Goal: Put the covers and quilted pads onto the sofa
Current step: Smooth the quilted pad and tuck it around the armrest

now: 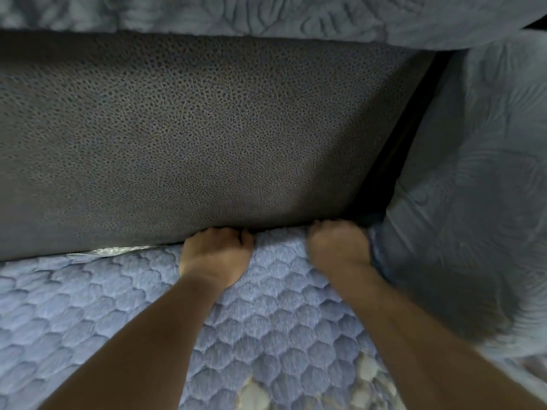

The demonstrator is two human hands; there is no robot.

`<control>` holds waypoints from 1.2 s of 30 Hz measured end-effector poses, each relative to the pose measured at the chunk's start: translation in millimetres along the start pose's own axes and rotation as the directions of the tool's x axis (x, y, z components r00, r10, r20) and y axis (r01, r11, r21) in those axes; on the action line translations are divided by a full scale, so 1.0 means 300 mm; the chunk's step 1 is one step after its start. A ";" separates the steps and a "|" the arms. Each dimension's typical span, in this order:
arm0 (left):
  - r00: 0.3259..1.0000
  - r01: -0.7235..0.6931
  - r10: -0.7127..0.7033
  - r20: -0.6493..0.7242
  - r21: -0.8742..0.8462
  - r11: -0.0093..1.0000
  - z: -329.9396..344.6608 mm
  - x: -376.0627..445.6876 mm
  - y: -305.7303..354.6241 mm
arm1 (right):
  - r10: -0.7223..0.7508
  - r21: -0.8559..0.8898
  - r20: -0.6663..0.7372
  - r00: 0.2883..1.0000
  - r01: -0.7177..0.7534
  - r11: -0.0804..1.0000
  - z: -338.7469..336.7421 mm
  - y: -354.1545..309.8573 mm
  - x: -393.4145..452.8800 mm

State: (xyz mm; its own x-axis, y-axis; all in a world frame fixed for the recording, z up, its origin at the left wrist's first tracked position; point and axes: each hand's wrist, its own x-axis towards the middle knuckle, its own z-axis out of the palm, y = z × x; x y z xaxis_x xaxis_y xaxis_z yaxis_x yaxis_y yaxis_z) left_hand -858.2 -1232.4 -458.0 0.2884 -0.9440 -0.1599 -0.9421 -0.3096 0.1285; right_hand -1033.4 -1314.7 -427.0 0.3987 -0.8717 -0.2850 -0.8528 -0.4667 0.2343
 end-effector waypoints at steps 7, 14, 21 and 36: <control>0.999 -0.041 0.032 -0.036 -0.292 0.956 -0.029 -0.103 -0.095 | -0.095 0.140 -0.274 0.957 0.137 0.981 0.022 -0.206 -0.027; 0.765 0.639 -0.642 -0.044 -0.065 0.766 -0.038 -0.707 -0.694 | 0.015 0.142 -0.315 0.949 0.031 0.989 0.051 -0.238 -0.015; 0.795 0.603 -0.599 -0.094 0.024 0.797 0.051 -0.676 -0.718 | 0.009 0.311 -0.394 0.919 0.124 0.942 -0.029 -0.539 -0.145; 0.962 0.239 -0.259 -0.087 -0.191 0.952 -0.154 -0.615 -1.345 | -0.171 0.272 -0.363 0.916 0.280 0.921 -0.064 -1.057 -0.283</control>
State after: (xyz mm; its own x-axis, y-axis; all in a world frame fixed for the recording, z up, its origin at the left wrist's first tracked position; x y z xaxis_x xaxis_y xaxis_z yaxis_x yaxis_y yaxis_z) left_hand -523.4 -938.6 -435.0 0.5359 -0.8381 -0.1021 -0.7955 -0.5418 0.2714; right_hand -790.4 -1095.5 -459.1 0.6333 -0.7730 0.0363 -0.7655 -0.6327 -0.1172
